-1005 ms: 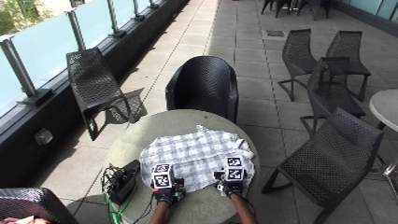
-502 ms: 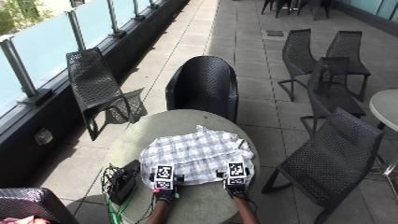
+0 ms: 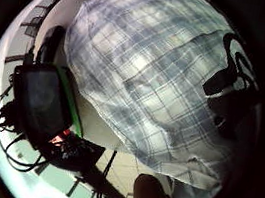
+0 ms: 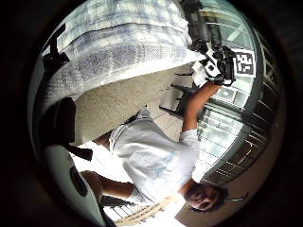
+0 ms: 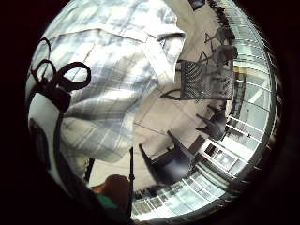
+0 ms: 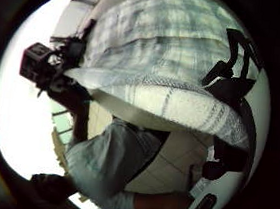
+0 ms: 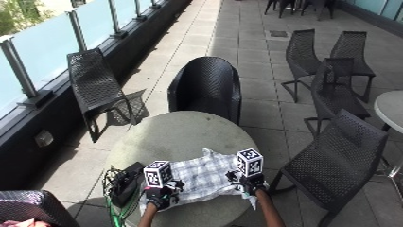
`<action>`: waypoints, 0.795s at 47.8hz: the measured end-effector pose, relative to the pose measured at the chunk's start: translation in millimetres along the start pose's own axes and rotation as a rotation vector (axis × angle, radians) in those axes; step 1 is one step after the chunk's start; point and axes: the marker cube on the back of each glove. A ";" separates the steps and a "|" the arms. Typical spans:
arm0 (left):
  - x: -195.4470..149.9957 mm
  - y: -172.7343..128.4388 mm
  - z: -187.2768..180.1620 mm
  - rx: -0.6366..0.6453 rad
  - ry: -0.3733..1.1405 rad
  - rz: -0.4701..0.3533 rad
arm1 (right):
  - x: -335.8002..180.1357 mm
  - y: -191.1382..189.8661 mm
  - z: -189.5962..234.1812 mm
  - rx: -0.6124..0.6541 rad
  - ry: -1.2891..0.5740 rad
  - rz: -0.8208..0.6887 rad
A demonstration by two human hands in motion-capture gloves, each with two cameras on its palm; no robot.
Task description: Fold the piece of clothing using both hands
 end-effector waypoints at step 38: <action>-54.1 -112.0 -75.1 0.700 -0.291 -0.431 | 34.6 -80.4 -70.8 0.485 -0.373 0.449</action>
